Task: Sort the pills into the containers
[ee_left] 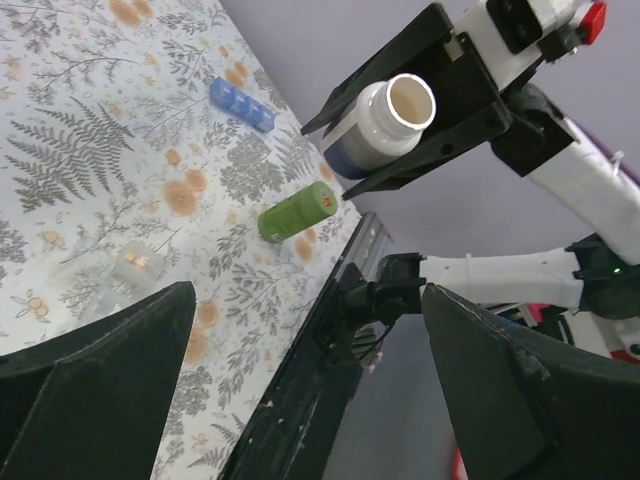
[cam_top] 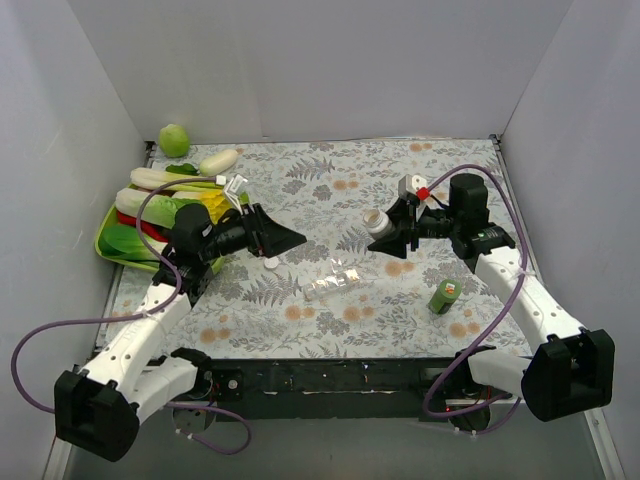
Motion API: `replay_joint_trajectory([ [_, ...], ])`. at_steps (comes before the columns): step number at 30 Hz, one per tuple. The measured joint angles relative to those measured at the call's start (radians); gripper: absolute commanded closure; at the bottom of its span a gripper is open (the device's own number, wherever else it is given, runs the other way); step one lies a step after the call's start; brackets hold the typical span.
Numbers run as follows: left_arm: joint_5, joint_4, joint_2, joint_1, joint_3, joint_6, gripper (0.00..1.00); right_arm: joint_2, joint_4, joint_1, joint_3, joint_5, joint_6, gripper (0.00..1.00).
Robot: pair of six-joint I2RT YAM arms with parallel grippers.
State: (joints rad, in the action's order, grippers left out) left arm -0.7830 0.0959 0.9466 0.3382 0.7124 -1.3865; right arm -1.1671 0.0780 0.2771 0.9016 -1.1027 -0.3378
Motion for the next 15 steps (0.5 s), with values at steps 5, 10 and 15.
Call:
replay_joint_trajectory([
  [5,0.057,0.057,0.085,0.086,0.071,-0.114,0.02,-0.001,-0.008,0.002,-0.029,0.008,0.000,0.93],
  [10,0.210,0.052,0.213,0.269,0.216,-0.148,0.02,-0.001,-0.005,0.006,-0.066,0.034,-0.007,0.92],
  [15,0.342,-0.015,0.328,0.373,0.335,-0.124,0.02,-0.002,-0.005,0.008,-0.067,0.050,-0.018,0.92],
])
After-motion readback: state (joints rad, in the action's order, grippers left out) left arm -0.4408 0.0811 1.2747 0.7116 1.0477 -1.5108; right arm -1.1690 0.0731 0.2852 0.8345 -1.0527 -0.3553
